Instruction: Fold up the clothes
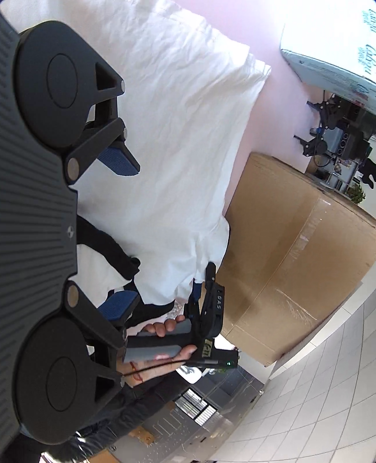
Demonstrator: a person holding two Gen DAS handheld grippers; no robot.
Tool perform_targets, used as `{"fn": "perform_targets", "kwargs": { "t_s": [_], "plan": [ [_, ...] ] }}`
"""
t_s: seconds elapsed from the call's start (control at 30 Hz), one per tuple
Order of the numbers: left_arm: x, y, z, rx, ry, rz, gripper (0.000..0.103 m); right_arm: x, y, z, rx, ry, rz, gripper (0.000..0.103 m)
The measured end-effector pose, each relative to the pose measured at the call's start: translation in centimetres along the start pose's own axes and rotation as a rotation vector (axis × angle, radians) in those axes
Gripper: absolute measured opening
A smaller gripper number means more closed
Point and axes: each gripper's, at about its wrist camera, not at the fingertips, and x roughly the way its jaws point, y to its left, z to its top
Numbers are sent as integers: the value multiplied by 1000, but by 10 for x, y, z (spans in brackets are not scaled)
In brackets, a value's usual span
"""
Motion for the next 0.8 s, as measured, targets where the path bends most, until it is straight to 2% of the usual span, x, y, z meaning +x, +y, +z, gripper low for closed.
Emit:
{"fn": "perform_targets", "kwargs": {
  "t_s": [0.07, 0.2, 0.3, 0.4, 0.47, 0.63, 0.8],
  "plan": [
    [1, -1, -1, 16, -15, 41, 86, -3, 2, -2, -10, -12, 63, 11],
    [6, -4, -4, 67, -15, 82, 86, -30, 18, -7, -115, -126, 169, 11],
    [11, -8, -6, 118, -13, 117, 86, -44, 40, -16, -242, -165, 209, 11],
    [16, -9, -9, 148, 10, 139, 86, -54, 66, -36, -452, -217, 259, 11],
    [19, -10, -12, 166, 28, 145, 86, -58, 84, -53, -596, -205, 335, 11],
    [17, -15, -16, 215, 16, 155, 86, -72, 113, -78, -838, -128, 432, 11],
    [17, -14, -15, 212, 14, 162, 86, -83, 125, -96, -978, -60, 524, 11]
  ]
}}
